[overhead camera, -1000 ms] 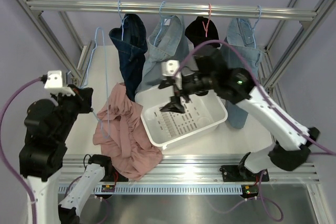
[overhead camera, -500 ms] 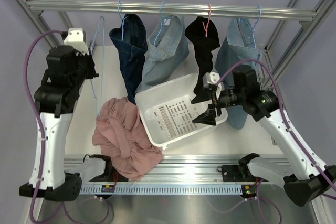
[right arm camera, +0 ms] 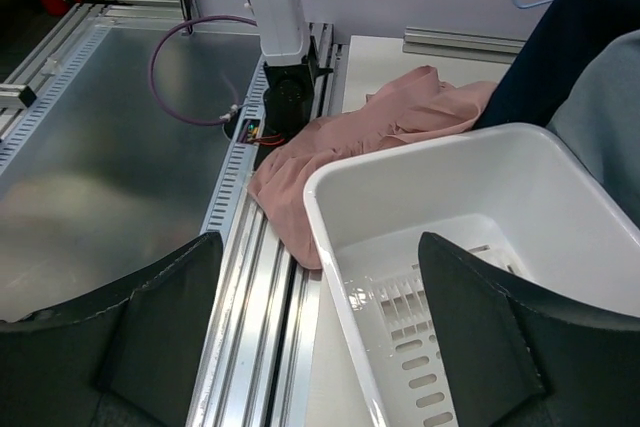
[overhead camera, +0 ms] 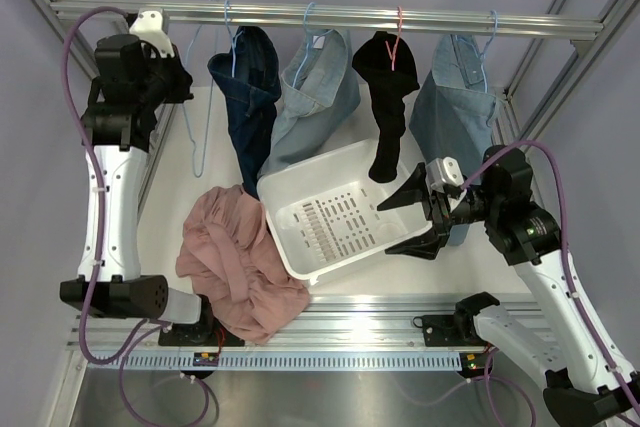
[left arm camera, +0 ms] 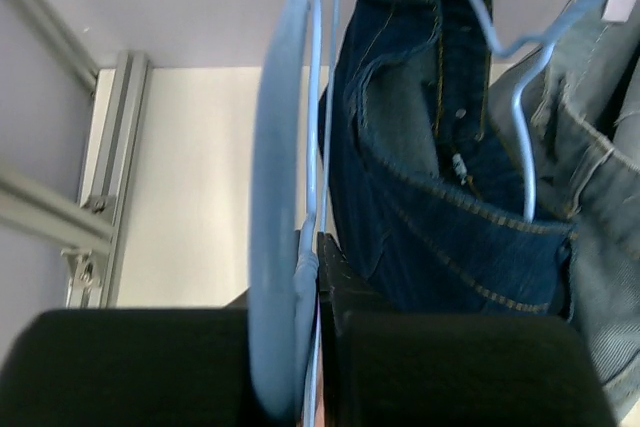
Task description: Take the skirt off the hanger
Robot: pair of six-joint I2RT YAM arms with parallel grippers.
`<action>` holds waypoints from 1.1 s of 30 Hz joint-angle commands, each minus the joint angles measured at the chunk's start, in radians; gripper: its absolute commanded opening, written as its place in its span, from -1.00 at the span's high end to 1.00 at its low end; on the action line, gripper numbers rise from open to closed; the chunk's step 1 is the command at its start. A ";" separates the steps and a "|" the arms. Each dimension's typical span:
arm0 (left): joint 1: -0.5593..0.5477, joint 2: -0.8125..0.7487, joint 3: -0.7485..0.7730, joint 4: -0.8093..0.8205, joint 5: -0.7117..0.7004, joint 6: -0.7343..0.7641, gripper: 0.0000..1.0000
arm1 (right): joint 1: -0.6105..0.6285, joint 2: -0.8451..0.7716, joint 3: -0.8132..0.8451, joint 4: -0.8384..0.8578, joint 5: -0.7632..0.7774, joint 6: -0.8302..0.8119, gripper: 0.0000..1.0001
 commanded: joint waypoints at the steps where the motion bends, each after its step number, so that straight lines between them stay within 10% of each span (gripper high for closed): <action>1: 0.005 0.031 0.088 0.090 0.074 0.006 1.00 | -0.007 -0.004 -0.002 0.029 -0.064 0.012 -0.75; 19: 0.055 0.266 0.279 0.169 0.155 -0.077 0.99 | -0.009 0.001 -0.016 0.032 -0.098 0.012 -0.76; 33: 0.055 0.226 0.132 0.212 0.165 -0.098 0.90 | -0.009 0.004 -0.023 0.032 -0.100 0.006 -0.78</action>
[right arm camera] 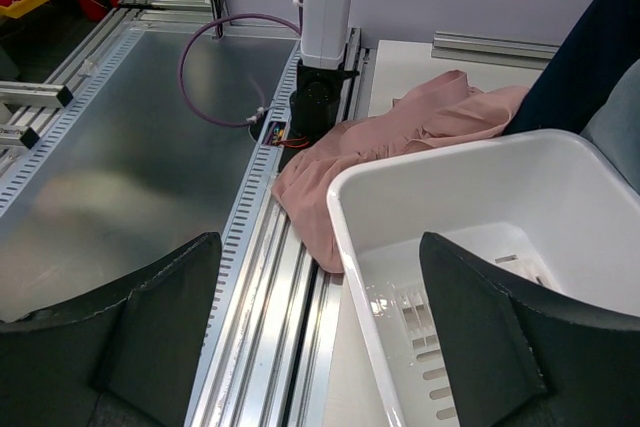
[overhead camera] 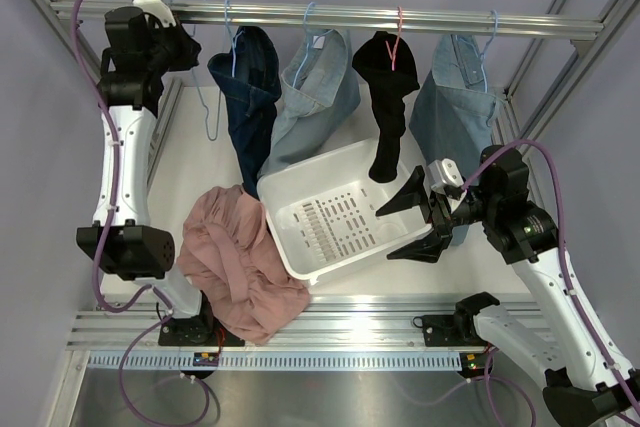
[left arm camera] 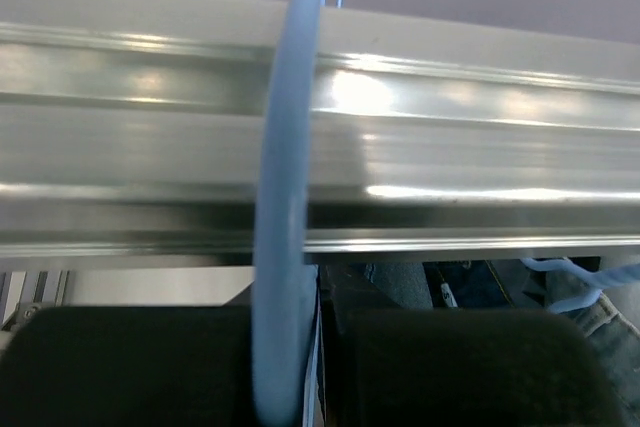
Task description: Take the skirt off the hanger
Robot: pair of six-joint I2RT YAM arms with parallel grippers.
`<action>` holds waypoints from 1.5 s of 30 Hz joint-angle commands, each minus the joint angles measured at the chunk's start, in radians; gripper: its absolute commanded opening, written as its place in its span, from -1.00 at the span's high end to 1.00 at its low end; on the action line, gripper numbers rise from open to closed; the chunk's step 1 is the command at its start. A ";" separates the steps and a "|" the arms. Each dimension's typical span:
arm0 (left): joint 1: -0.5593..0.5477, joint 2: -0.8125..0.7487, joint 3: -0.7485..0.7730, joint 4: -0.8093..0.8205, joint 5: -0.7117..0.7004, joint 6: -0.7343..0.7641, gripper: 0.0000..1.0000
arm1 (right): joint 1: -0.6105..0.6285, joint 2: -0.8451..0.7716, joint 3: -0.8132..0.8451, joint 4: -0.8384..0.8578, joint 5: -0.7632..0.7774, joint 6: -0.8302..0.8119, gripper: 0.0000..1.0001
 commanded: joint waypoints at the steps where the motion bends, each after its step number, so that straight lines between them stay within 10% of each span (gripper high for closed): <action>1: 0.004 -0.061 -0.075 0.035 0.019 -0.006 0.87 | -0.006 -0.002 -0.007 0.030 -0.027 -0.001 -0.78; 17: 0.004 -0.183 -0.181 0.053 0.019 -0.019 -0.06 | -0.006 -0.002 -0.017 0.040 -0.028 0.001 -0.80; 25: 0.002 -0.351 -0.265 0.084 -0.044 -0.012 -0.98 | -0.004 0.001 -0.016 0.023 -0.024 -0.020 -0.80; 45: 0.004 -1.124 -1.175 -0.189 0.003 -0.358 -0.97 | -0.027 0.026 0.019 -0.266 0.263 -0.289 -0.82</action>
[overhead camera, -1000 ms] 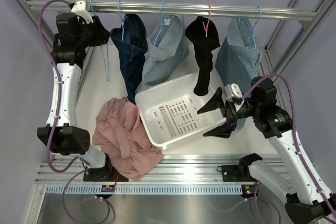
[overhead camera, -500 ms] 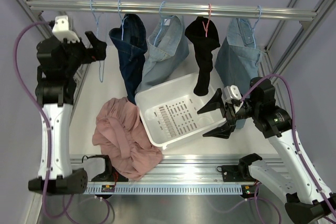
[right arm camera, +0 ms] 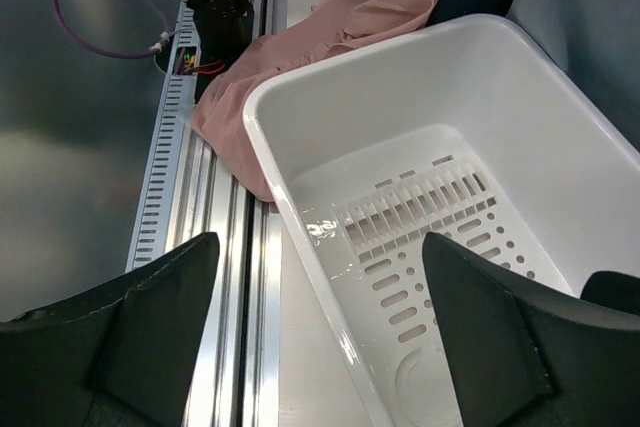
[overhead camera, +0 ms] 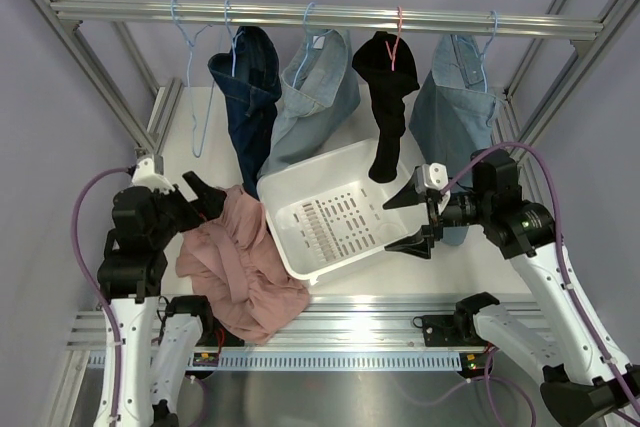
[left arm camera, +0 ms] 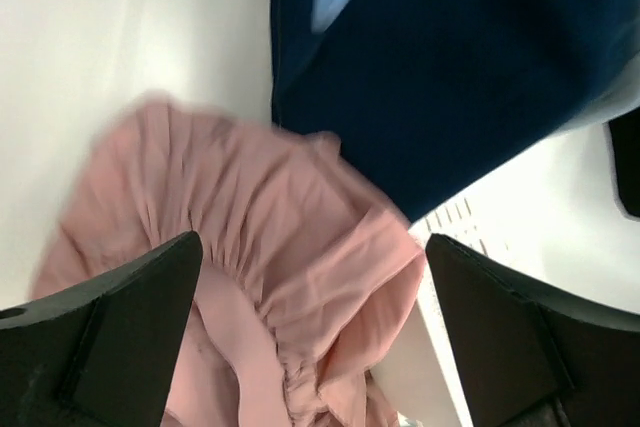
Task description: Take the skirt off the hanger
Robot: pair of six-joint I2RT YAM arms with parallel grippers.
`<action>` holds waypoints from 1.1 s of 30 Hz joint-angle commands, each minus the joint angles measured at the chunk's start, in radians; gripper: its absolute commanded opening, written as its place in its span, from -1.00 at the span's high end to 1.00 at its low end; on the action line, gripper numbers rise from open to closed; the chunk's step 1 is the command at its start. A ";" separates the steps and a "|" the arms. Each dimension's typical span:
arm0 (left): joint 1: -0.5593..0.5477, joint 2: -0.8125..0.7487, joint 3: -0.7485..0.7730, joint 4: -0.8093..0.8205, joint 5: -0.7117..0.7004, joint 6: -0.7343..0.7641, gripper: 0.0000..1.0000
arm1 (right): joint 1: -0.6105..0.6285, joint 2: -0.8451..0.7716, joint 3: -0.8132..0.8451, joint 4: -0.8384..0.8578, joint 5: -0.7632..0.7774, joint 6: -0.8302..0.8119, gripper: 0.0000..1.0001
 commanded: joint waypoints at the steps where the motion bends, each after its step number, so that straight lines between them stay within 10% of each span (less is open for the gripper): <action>1: 0.003 -0.036 -0.088 -0.063 0.029 -0.131 -0.96 | -0.024 -0.001 0.001 -0.011 0.032 -0.014 -0.82; 17: -0.055 0.056 -0.361 0.016 -0.065 -0.372 -0.84 | -0.077 0.042 -0.001 -0.014 -0.001 -0.008 -0.83; 23: -0.120 0.129 -0.427 0.117 -0.082 -0.440 -0.24 | -0.088 0.036 0.001 -0.020 -0.007 -0.012 -0.83; 27: -0.120 0.117 -0.428 0.133 -0.097 -0.441 0.95 | -0.096 0.031 0.001 -0.020 -0.011 -0.012 -0.83; 33: -0.121 -0.066 -0.294 0.004 -0.165 -0.330 1.00 | -0.099 0.022 0.001 -0.018 -0.018 -0.009 -0.83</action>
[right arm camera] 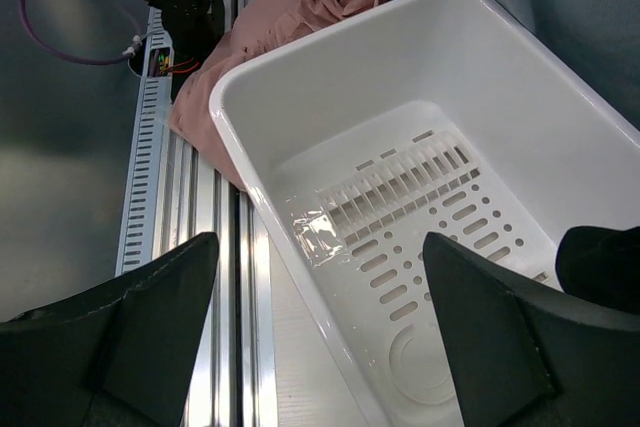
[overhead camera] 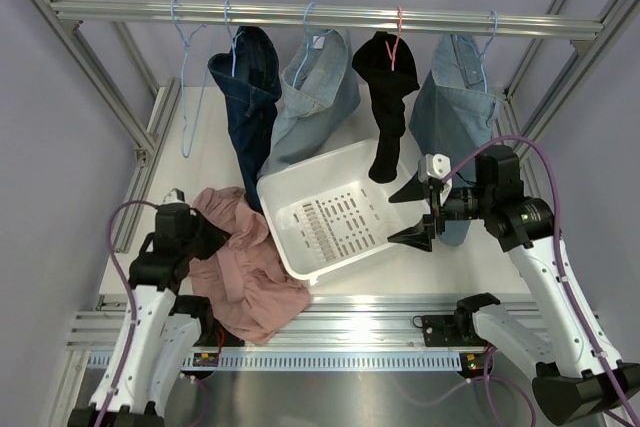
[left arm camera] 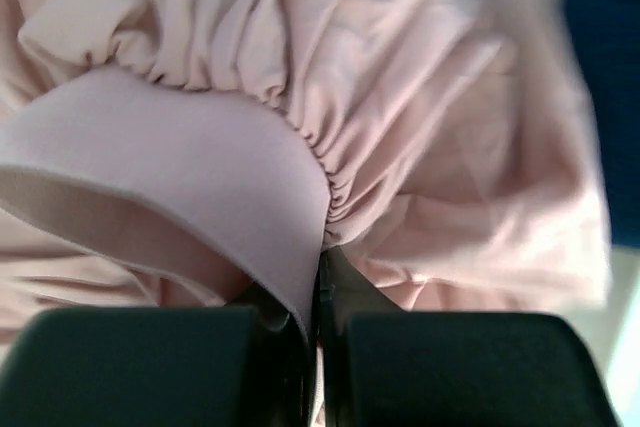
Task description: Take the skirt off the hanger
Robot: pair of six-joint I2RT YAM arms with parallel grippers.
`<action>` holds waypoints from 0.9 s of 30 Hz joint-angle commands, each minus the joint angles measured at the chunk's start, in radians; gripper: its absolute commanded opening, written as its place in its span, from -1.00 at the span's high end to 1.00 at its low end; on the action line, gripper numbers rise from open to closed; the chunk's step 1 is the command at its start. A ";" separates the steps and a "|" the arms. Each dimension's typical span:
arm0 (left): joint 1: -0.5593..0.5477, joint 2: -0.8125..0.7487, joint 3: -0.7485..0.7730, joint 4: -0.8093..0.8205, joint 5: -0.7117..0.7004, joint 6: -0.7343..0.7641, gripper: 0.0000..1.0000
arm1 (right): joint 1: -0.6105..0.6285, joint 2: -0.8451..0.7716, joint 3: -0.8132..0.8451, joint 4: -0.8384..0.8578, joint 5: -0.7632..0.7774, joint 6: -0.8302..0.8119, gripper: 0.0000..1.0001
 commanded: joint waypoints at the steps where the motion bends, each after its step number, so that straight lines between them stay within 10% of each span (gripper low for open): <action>1: -0.002 -0.125 0.139 -0.042 -0.071 0.102 1.00 | -0.011 -0.014 0.002 0.003 -0.024 -0.010 -0.83; 12: -0.002 -0.425 0.438 0.175 0.108 0.190 1.00 | -0.013 -0.005 -0.001 0.012 -0.013 -0.002 -0.83; 20: 0.021 -0.181 0.681 0.420 0.521 0.069 1.00 | -0.021 0.001 -0.001 0.024 0.011 0.007 -0.83; 27: 0.030 0.065 0.917 0.671 0.605 -0.116 1.00 | -0.033 0.008 -0.005 0.067 0.054 0.045 -0.83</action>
